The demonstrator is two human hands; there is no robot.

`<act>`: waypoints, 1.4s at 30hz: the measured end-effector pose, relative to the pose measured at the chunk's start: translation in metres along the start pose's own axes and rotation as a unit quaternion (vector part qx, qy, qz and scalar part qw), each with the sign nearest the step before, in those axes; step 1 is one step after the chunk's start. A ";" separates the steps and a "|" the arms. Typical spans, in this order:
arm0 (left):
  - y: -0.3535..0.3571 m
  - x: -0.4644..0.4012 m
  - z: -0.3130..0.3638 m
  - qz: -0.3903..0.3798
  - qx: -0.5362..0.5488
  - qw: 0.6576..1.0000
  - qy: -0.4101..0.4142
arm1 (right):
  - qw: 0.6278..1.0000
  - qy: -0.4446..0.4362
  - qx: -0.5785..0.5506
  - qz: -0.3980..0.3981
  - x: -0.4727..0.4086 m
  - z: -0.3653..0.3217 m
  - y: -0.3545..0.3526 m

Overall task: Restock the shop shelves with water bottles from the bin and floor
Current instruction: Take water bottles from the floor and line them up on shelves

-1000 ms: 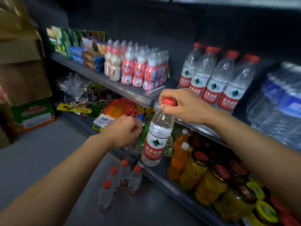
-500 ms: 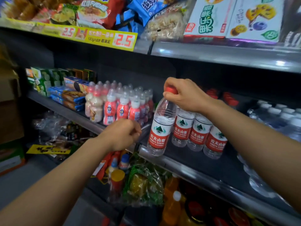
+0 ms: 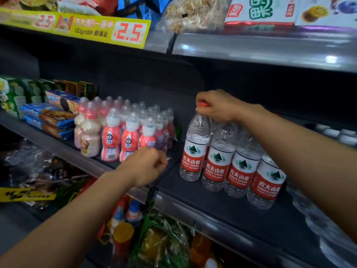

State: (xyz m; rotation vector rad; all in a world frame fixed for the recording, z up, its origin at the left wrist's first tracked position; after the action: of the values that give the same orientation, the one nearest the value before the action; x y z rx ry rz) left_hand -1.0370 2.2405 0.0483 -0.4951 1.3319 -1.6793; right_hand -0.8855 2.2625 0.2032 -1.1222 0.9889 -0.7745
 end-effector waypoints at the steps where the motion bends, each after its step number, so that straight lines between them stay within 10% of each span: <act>1: 0.002 -0.002 -0.002 -0.001 0.000 1.000 -0.001 | 1.000 0.004 0.006 -0.007 -0.003 0.002 0.003; 27: -0.005 0.032 0.022 -0.027 -0.057 0.998 -0.011 | 0.990 0.012 0.073 0.118 0.047 -0.031 -0.007; 42: 0.066 0.203 0.001 -0.070 -0.043 0.993 -0.080 | 0.980 -0.079 -0.177 -0.042 0.178 -0.193 0.200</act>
State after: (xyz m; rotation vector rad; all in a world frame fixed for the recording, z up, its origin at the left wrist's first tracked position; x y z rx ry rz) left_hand -1.1127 2.0701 -0.0555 -0.7726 1.2810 -1.6615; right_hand -0.9922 2.0880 -0.0564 -1.5186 0.9709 -0.5771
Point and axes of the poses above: each hand's wrist, its own x-axis away from the middle knuckle, its own y-axis out of the palm, z = x × y, the point moved 7 cm from there along -x, towards the middle knuckle, and after that the axes turned 7 degrees about -z, right-handed, at the moved point
